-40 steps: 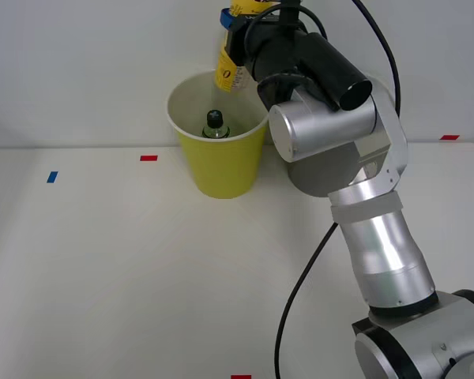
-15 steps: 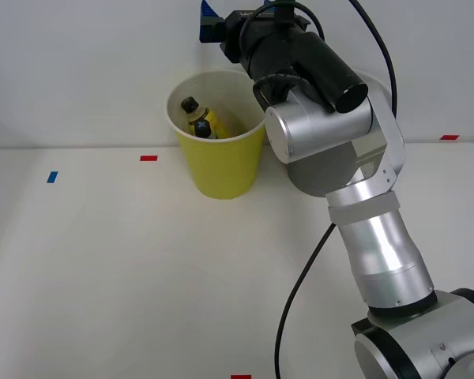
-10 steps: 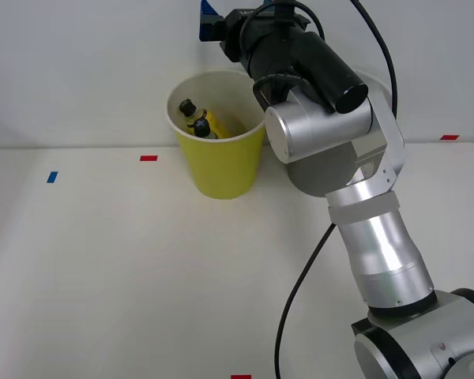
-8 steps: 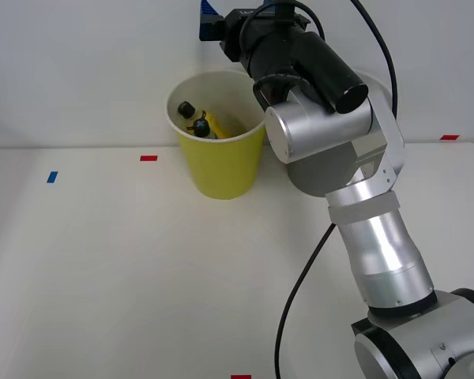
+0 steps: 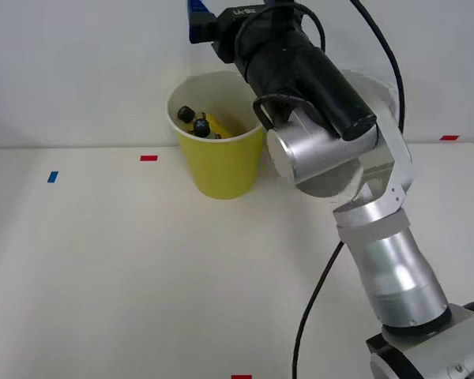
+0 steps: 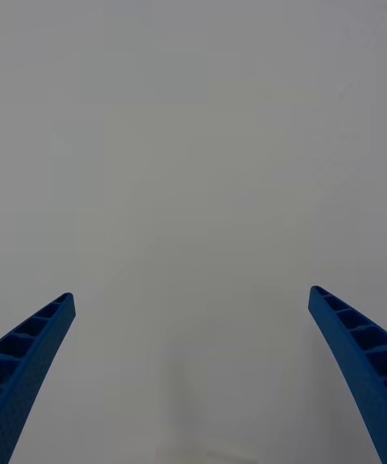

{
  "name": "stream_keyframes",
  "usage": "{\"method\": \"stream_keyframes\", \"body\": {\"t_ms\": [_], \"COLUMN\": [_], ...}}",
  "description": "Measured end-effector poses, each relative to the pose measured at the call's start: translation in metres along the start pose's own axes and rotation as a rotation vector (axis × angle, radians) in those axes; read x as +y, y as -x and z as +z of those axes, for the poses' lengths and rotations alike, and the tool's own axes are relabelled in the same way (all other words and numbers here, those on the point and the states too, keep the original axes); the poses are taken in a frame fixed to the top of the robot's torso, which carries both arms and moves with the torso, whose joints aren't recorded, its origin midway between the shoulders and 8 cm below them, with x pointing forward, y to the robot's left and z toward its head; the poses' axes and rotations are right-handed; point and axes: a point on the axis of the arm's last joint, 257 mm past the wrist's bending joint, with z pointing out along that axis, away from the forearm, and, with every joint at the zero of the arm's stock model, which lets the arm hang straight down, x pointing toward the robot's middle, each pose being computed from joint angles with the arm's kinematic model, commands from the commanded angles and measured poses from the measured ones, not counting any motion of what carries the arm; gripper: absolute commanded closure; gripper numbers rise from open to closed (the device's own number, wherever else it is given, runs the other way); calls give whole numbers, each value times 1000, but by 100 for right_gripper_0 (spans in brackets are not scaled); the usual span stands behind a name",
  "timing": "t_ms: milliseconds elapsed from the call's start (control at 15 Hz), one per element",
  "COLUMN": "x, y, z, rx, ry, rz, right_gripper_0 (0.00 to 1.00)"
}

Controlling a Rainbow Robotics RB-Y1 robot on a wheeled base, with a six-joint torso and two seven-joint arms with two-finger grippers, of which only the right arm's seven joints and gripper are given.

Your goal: Put cans in the gray bin, plastic bottles in the light green bin

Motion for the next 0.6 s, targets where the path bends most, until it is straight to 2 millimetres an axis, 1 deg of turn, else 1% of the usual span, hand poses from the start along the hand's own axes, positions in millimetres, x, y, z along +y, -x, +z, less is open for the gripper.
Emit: {"method": "stream_keyframes", "body": {"t_ms": [200,333,400,600], "x": [-21,-35,-43,-71], "y": [-3,-7,-12,-31], "z": [-35,-55,-66,-111], "rx": [-4,4,14,63], "ry": [-11,-24,-33,-70], "rz": [-56,-83,-93,-163], "right_gripper_0": [0,0,0,0]}}
